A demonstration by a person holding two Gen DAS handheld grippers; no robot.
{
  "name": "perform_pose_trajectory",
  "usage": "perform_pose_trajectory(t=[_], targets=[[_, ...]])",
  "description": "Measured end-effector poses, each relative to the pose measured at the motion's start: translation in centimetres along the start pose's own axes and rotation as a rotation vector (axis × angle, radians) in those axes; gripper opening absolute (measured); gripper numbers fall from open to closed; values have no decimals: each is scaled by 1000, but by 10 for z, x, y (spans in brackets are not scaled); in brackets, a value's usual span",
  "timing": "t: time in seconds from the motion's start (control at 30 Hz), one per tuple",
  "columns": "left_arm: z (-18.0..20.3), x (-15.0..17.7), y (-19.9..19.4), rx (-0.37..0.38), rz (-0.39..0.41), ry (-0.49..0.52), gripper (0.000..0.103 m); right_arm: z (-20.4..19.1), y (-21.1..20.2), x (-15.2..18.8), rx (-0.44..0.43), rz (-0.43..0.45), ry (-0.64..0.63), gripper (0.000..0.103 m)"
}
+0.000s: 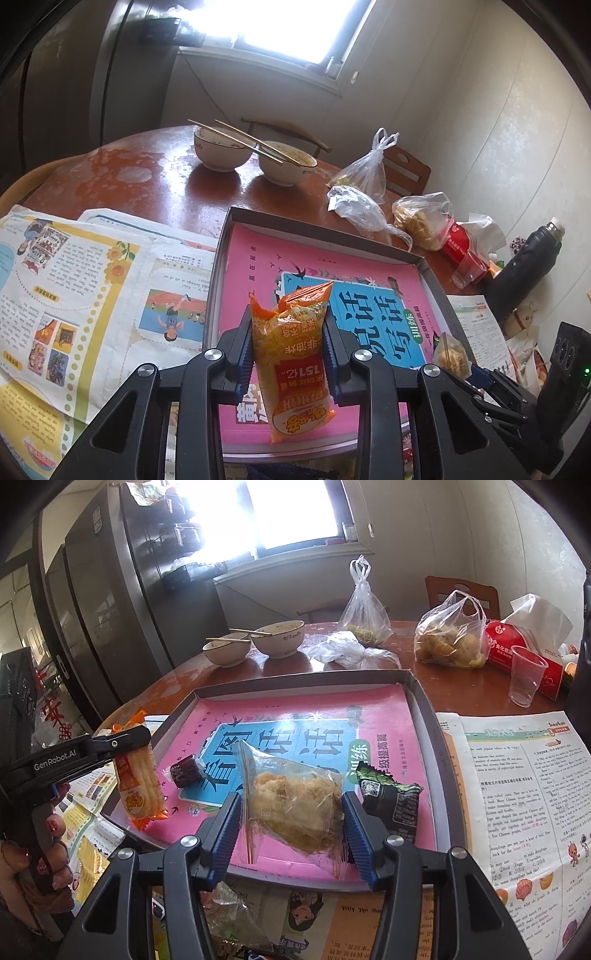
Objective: Organize snacks
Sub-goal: 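Lift both bags and carry them over the pink-lined tray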
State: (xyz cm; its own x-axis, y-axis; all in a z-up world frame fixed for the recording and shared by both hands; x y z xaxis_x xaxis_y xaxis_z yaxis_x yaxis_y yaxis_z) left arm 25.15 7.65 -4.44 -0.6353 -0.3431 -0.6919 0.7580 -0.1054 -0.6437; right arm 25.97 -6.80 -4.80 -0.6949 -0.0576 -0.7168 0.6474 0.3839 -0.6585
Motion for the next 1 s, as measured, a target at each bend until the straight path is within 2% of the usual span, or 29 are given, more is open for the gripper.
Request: perform_pose_trajectory(t=[0.57,1.0], targets=[[-1,5,8,-3,-24,1,33,2,10,12,32,-45,-18,55],[3,10,8,6,-45,11,33,11,4,16,70,-38,-15,56]])
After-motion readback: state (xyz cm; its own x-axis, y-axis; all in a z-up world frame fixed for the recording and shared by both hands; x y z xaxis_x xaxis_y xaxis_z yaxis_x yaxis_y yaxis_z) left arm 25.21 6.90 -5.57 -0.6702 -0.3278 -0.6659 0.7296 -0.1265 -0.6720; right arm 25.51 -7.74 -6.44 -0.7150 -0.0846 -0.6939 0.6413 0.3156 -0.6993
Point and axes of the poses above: each gripper's, at about its wrist camera, not at the fingertips, and y roughly the way its jaws point, z to its right, x to its underside, the point moved 8 cm from there along y, roughly the way its jaws point, and after that the axes turned 3 degrees about -x, right-handed, at the moved point
